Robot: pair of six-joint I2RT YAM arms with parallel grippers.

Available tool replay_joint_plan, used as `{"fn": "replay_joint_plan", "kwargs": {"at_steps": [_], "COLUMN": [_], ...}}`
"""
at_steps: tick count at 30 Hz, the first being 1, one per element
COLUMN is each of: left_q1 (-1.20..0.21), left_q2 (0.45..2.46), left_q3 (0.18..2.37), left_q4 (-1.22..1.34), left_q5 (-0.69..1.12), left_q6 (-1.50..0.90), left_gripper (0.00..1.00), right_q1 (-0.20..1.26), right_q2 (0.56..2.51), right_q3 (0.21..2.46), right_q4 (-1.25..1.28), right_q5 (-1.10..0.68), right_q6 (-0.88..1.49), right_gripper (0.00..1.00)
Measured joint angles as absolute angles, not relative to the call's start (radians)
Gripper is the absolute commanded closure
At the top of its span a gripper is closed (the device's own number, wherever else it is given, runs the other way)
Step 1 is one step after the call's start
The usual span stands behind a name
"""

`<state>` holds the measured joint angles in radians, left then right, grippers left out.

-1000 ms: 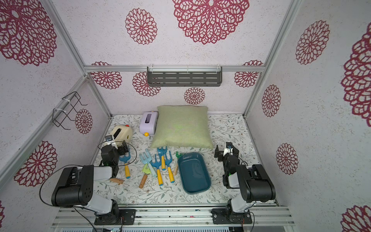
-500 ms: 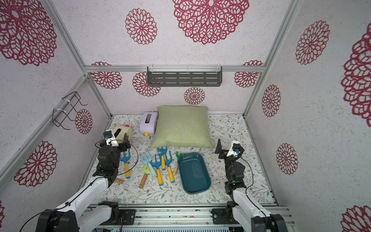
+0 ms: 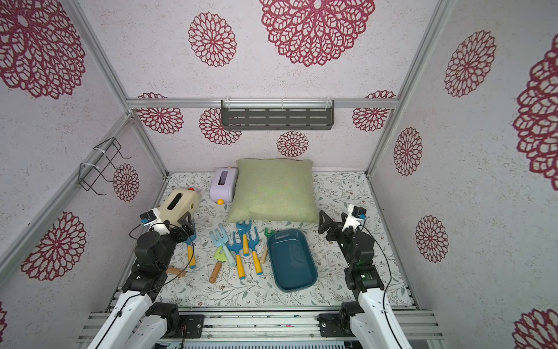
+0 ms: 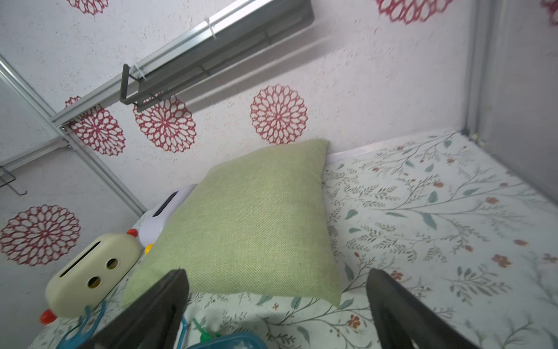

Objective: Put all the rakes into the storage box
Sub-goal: Pick up the rake at the center of the board.

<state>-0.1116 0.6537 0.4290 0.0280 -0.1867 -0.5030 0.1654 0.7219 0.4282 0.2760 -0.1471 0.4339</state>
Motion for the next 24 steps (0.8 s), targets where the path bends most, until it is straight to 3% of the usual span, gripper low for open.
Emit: {"fn": "replay_joint_plan", "kwargs": {"at_steps": [6,16,20,24], "left_q1": [-0.096,-0.03,-0.015,-0.009], "left_q2": [0.632,0.728,0.781,0.809], "left_q3": [0.402,0.363,0.363,0.363], "left_q4": [-0.006,-0.049,-0.043,-0.043], "left_q5": [-0.215,-0.278,-0.265,-0.253], "left_q6": [-0.59,-0.736,-0.76,-0.773], "left_gripper": [0.03,0.03,0.02,0.03], "right_q1": [0.375,0.682,0.759,0.813], "right_q2": [0.92,1.279,1.433,1.572], "right_q3": [0.541,0.804,0.907,0.997], "right_q4": [0.228,0.15,0.098,0.046], "right_q5": [-0.212,-0.199,-0.181,-0.159], "right_q6": [0.474,0.478,0.467,0.469], "right_gripper": [0.04,0.23,0.36,0.41]}}
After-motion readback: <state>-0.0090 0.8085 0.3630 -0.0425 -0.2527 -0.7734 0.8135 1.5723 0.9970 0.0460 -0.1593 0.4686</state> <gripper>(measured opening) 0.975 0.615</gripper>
